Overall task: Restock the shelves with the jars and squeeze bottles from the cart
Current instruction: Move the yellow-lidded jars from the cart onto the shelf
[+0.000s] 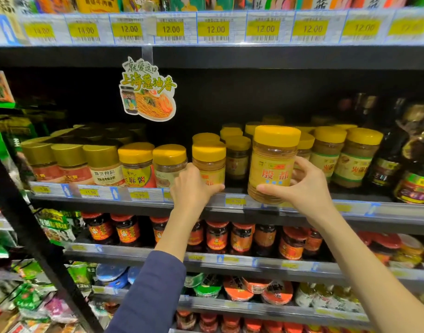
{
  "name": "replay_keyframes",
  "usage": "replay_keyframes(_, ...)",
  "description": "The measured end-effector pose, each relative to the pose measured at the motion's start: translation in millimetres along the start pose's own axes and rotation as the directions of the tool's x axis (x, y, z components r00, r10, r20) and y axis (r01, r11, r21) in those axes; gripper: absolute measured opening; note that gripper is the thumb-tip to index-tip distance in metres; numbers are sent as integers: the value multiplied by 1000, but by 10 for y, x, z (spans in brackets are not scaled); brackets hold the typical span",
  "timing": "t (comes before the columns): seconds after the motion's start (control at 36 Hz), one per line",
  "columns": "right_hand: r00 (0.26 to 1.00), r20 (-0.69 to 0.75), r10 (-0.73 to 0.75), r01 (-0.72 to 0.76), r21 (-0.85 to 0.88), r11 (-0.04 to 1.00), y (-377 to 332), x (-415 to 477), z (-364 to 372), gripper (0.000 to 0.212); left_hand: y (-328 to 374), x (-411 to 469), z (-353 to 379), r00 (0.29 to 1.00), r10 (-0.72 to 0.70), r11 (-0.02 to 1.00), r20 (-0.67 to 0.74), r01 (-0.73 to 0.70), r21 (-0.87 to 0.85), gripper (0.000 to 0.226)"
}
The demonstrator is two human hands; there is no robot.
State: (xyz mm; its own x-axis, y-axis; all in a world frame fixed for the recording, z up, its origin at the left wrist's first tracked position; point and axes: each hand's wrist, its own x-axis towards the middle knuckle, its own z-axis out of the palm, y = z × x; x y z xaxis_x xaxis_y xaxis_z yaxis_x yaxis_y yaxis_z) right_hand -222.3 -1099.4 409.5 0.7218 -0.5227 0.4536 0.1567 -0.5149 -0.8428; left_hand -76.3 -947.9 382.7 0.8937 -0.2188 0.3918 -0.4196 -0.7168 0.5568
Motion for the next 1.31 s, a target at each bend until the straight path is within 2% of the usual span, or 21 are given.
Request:
replay_keyframes(0.28,1000,-14,13,-13,-39,999,-6,-14,37,81,-27,-40,21,995,77,994,-65,-82,-77,75)
replay_keyframes(0.42,1000,-19,19,-20,-32,999,-16,-3,55,80,-53,-107,4,975,141,973,-170,-168,-160,68)
replay_keyframes(0.47,1000,-19,16,-17,-34,999,-14,4,67,82,-65,-161,-39,963,159,963,-219,-200,-180,73)
replay_keyframes(0.56,1000,-18,10,-11,-43,999,-15,21,89,82,-91,-221,-140,910,239,934,-340,-311,-174,67)
replay_keyframes(0.64,1000,-12,13,-14,-46,999,-21,41,113,82,1,-183,-308,811,410,821,-416,-528,-219,54)
replay_keyframes(0.69,1000,-5,10,-10,-61,998,-35,47,125,83,154,-106,-457,795,496,714,-349,-602,-357,55)
replay_keyframes(0.75,1000,6,6,-5,-66,998,-52,48,134,83,343,18,-617,803,572,665,-168,-573,-479,64)
replay_keyframes(0.86,1000,10,9,-9,-65,998,-46,65,158,86,668,354,-757,739,606,773,295,-459,-438,85)
replay_keyframes(0.94,1000,10,21,-21,-67,998,-28,77,176,89,852,565,-757,687,560,828,463,-475,-298,91)
replay_keyframes(1.06,999,18,33,-32,-69,997,-13,101,187,88,1015,709,-709,630,526,824,572,-545,-157,88)
replay_keyframes(1.17,1000,24,19,-17,-59,998,8,119,182,88,1104,769,-681,612,557,791,561,-598,-133,85)
replay_keyframes(1.22,1000,25,0,1,-69,998,4,133,166,87,1123,789,-675,613,578,780,539,-609,-143,83)
replay_keyframes(1.31,999,45,-22,26,-86,996,6,178,133,83,1142,821,-660,647,571,792,505,-597,-132,92)
